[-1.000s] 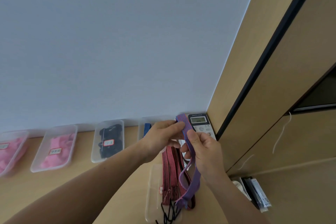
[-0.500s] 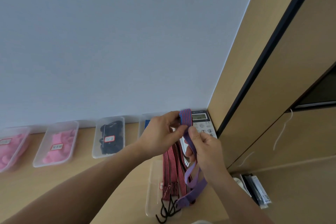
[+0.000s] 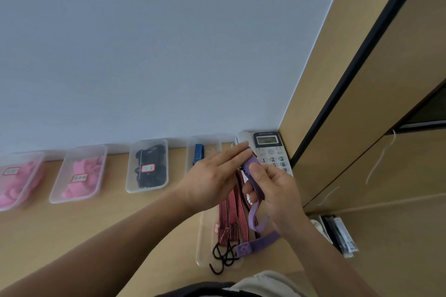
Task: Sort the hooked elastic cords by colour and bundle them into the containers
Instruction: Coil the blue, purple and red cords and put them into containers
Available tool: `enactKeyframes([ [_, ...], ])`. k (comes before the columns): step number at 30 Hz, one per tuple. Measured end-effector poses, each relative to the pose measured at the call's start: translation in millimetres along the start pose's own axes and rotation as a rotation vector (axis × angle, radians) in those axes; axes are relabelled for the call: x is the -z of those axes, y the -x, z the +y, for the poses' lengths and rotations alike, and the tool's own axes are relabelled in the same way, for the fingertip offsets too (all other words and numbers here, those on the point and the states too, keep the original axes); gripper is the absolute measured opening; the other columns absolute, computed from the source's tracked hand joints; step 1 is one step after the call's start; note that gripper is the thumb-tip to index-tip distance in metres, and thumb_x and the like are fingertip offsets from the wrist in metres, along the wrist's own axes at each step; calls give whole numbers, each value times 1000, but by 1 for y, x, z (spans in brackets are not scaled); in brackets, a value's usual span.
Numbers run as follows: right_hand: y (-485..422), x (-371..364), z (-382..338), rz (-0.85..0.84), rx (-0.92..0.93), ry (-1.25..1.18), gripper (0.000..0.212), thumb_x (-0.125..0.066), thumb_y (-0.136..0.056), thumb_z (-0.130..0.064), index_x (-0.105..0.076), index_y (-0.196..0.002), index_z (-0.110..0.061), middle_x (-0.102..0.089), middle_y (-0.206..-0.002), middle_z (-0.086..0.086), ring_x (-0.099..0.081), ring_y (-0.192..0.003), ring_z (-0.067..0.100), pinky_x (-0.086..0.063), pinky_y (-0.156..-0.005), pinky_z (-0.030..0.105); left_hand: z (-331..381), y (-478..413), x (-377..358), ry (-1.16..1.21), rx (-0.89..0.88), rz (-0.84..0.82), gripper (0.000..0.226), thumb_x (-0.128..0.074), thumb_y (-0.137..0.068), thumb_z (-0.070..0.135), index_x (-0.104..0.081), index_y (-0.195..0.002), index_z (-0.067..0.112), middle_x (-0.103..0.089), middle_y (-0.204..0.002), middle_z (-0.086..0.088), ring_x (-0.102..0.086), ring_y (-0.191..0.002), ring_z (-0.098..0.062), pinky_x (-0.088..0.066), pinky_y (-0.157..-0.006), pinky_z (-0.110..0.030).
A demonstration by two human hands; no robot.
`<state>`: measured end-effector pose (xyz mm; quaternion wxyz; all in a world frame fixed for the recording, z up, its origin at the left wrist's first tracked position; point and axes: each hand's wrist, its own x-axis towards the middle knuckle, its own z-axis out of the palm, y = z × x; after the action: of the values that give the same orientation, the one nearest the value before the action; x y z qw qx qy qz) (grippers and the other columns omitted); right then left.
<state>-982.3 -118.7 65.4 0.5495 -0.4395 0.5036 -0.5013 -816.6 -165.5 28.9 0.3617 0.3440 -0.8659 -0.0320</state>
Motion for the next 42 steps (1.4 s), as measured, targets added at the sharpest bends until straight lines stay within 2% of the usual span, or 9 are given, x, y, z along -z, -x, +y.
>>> enactKeyframes([
  [3, 4, 2, 3, 5, 0, 8, 23, -57, -92, -21, -61, -83, 0, -65, -58, 6, -52, -45, 12, -45, -47, 22, 19, -7, 7, 460, 537, -33, 59, -50, -83, 24, -49, -141, 13, -61, -134, -2, -62, -113, -3, -51, -95, -26],
  [7, 9, 0, 7, 0, -7, -17, 13, -58, -91, -14, -62, -86, -2, -67, -60, 7, -54, -46, 13, -47, -47, 23, 26, -23, 17, 1097, 1005, -56, 37, -57, -89, 32, -70, -105, 1, -73, -99, -20, -70, -80, -28, -52, -77, -41],
  [12, 11, -1, 13, 1, 17, 48, 16, -63, -80, -24, -66, -83, -8, -68, -61, 5, -53, -44, 14, -44, -45, 27, 31, -22, 19, 1268, 902, -102, 30, -61, -89, 19, -61, -110, -2, -69, -98, -24, -57, -75, -37, -52, -63, -35],
  [19, 10, -3, 15, 81, -38, 113, 51, -60, -79, -43, -63, -78, 8, -63, -52, 11, -49, -39, 17, -40, -45, 28, 37, -26, 24, 1040, 795, 36, 27, -63, -92, 2, -58, -117, 8, -76, -87, -6, -68, -70, -14, -52, -67, -23],
  [26, 10, -7, 6, 116, -98, -3, 48, -53, -85, -43, -58, -69, 1, -57, -47, 12, -45, -36, 17, -37, -37, 21, 26, -16, 21, 315, 466, 12, 38, -57, -84, 50, -48, -121, 43, -72, -106, 18, -70, -86, 2, -57, -76, -29],
  [30, 12, -7, -3, 94, -73, -42, 50, -50, -78, -50, -63, -69, -3, -56, -48, 15, -46, -39, 23, -37, -40, 26, 18, -9, 10, -48, 34, 145, 33, -55, -95, 37, -53, -125, 25, -73, -89, 8, -68, -70, -13, -53, -54, -28],
  [35, 12, -3, -2, 79, -77, -30, 51, -58, -77, -52, -68, -77, -2, -62, -58, 15, -49, -51, 28, -39, -49, 32, 5, -4, -3, -101, -177, 132, 41, -67, -92, 12, -58, -132, 17, -67, -125, -2, -68, -97, -19, -56, -77, -28],
  [39, 11, -1, 0, 76, -55, -21, 47, -62, -77, -47, -65, -78, 0, -63, -59, 11, -51, -50, 20, -42, -49, 30, 1, -3, -4, -44, -115, 40, 48, -62, -89, 1, -58, -135, 13, -60, -136, -6, -61, -118, -19, -51, -96, -29],
  [42, 9, 1, -3, 66, -25, -44, 41, -61, -78, -40, -62, -77, 1, -63, -56, 8, -48, -43, 14, -40, -45, 23, 14, -7, 1, 424, 402, -58, 55, -50, -89, 11, -46, -144, 16, -59, -136, 0, -59, -119, -6, -51, -97, -27],
])
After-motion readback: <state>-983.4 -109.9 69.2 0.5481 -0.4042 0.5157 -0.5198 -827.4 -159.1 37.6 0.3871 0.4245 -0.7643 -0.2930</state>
